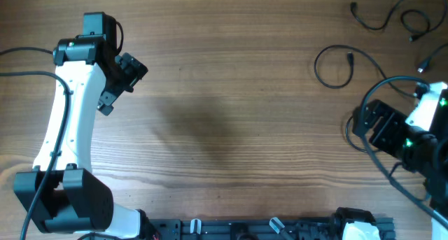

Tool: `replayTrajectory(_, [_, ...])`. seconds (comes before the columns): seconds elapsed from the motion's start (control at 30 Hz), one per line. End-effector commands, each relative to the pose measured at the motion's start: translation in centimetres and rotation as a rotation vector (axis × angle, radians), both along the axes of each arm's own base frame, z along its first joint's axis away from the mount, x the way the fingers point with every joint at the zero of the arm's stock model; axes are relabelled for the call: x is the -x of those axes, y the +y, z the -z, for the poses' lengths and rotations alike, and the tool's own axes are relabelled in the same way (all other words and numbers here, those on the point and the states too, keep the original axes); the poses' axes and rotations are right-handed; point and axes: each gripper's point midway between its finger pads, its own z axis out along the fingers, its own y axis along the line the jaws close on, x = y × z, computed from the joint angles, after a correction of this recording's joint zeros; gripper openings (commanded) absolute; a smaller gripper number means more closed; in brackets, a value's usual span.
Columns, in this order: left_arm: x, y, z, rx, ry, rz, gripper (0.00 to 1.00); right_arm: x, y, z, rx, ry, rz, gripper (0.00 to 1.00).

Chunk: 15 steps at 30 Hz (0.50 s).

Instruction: Untangle cables

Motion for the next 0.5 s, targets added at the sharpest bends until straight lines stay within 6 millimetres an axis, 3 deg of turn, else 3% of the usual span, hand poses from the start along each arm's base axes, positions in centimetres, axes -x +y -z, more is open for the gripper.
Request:
replayTrajectory(0.0, [-0.1, -0.2, 0.1, -0.002, 0.005, 0.02, 1.0, -0.2, 1.2, 0.3, 0.075, -0.085, -0.129, 1.0])
replayTrajectory(0.2, [-0.1, -0.2, 0.1, -0.002, 0.005, 0.02, 1.0, -1.8, 4.0, 2.0, 0.097, -0.403, -0.284, 1.0])
replayTrajectory(0.47, [-0.1, -0.2, 0.1, -0.002, 0.005, 0.02, 1.0, -2.1, 5.7, 3.2, 0.165, -0.791, -0.391, 1.0])
